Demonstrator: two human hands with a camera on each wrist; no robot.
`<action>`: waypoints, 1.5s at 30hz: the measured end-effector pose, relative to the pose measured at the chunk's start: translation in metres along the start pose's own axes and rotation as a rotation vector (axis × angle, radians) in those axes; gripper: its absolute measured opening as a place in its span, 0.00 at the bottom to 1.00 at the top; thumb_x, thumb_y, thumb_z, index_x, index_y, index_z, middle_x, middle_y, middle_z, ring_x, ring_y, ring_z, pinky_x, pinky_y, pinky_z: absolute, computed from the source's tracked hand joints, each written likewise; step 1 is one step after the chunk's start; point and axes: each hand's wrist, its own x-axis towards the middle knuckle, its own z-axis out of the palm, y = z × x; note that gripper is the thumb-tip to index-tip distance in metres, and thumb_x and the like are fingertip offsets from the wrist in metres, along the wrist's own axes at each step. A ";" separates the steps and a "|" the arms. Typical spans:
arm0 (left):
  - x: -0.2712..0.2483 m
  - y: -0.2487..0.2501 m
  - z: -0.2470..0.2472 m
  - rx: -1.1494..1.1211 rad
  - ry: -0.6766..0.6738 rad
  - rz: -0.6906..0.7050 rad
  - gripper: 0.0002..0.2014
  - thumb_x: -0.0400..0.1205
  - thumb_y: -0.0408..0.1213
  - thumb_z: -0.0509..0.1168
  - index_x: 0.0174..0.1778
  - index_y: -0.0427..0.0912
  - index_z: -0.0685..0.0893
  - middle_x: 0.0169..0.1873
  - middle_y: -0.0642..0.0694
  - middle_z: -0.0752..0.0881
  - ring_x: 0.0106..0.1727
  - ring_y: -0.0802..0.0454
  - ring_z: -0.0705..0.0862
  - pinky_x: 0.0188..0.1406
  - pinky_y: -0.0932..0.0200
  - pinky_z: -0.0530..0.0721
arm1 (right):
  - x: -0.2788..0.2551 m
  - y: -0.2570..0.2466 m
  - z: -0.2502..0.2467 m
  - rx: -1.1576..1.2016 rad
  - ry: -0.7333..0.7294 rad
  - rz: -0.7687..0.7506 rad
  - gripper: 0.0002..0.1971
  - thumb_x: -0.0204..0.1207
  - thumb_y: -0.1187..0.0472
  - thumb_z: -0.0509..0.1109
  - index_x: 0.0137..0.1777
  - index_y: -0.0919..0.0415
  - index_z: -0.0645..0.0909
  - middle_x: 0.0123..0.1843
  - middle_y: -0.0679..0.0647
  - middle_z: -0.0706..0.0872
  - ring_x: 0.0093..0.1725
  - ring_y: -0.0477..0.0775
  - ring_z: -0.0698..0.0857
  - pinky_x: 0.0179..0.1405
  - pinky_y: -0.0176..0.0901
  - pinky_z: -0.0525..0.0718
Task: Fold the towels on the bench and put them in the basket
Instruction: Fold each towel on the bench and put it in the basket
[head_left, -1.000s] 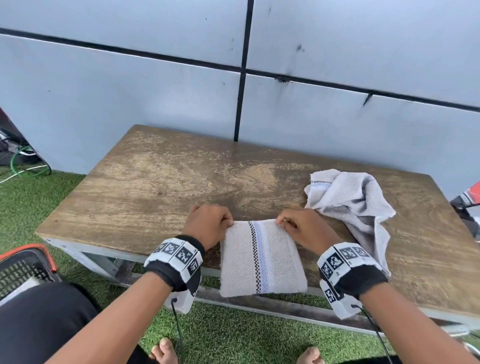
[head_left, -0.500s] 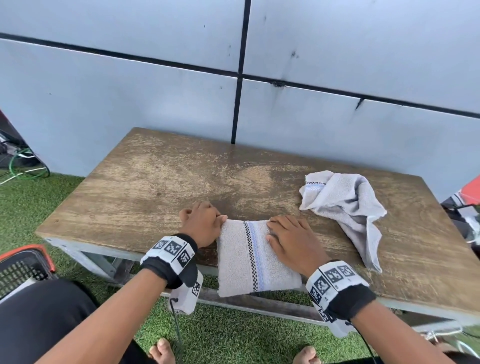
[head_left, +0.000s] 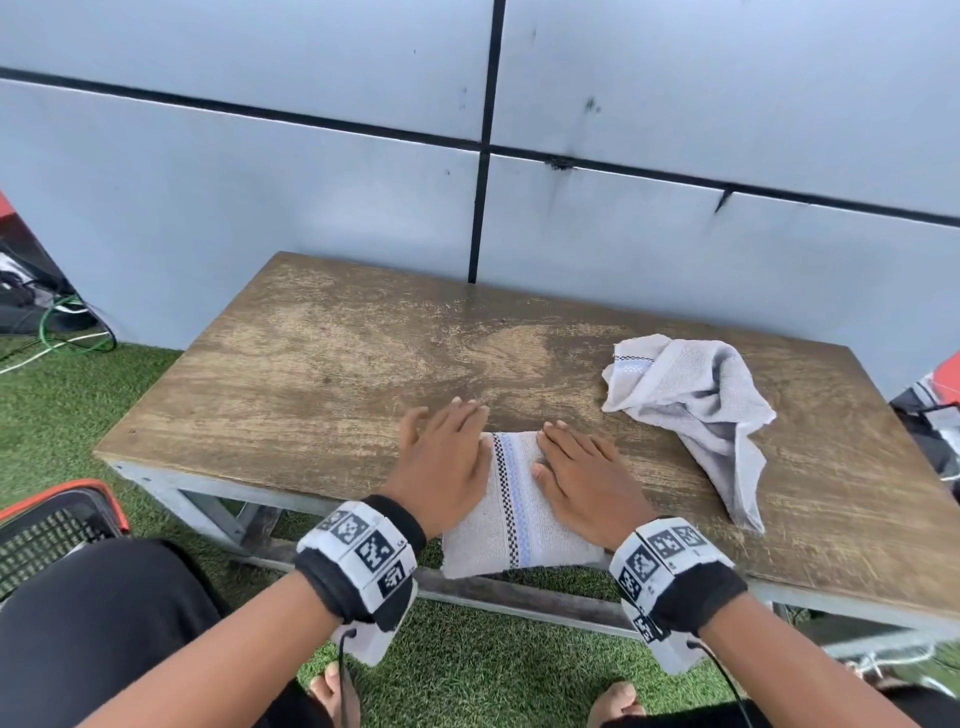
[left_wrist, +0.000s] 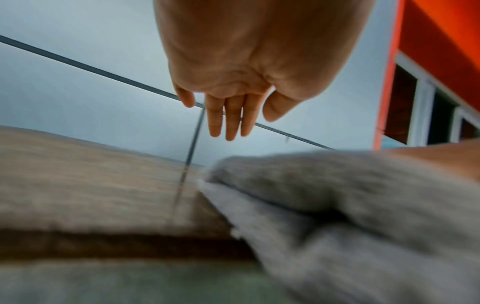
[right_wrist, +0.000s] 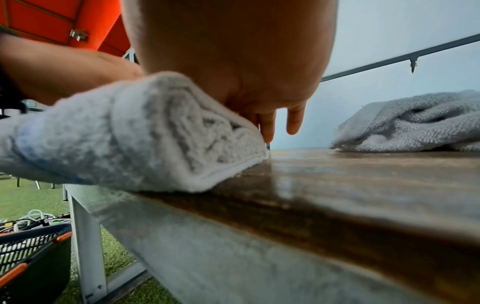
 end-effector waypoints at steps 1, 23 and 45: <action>-0.007 0.009 0.006 0.027 -0.045 0.014 0.26 0.87 0.47 0.40 0.81 0.43 0.57 0.81 0.49 0.59 0.82 0.52 0.53 0.79 0.48 0.39 | -0.001 -0.002 0.001 0.017 -0.014 0.013 0.42 0.74 0.36 0.25 0.82 0.57 0.55 0.84 0.49 0.55 0.83 0.48 0.51 0.80 0.48 0.46; -0.004 -0.034 0.044 0.089 -0.224 -0.183 0.31 0.86 0.52 0.32 0.82 0.39 0.38 0.82 0.44 0.40 0.82 0.50 0.34 0.79 0.38 0.34 | -0.003 0.012 0.016 0.212 -0.035 0.173 0.30 0.85 0.44 0.38 0.82 0.53 0.36 0.83 0.48 0.33 0.79 0.43 0.29 0.78 0.51 0.27; -0.010 -0.023 0.009 -0.266 -0.276 -0.458 0.18 0.80 0.56 0.60 0.34 0.46 0.79 0.30 0.52 0.82 0.37 0.52 0.82 0.61 0.49 0.72 | -0.010 0.015 -0.012 0.759 -0.132 0.486 0.24 0.72 0.47 0.70 0.52 0.72 0.84 0.53 0.68 0.87 0.45 0.64 0.87 0.49 0.44 0.76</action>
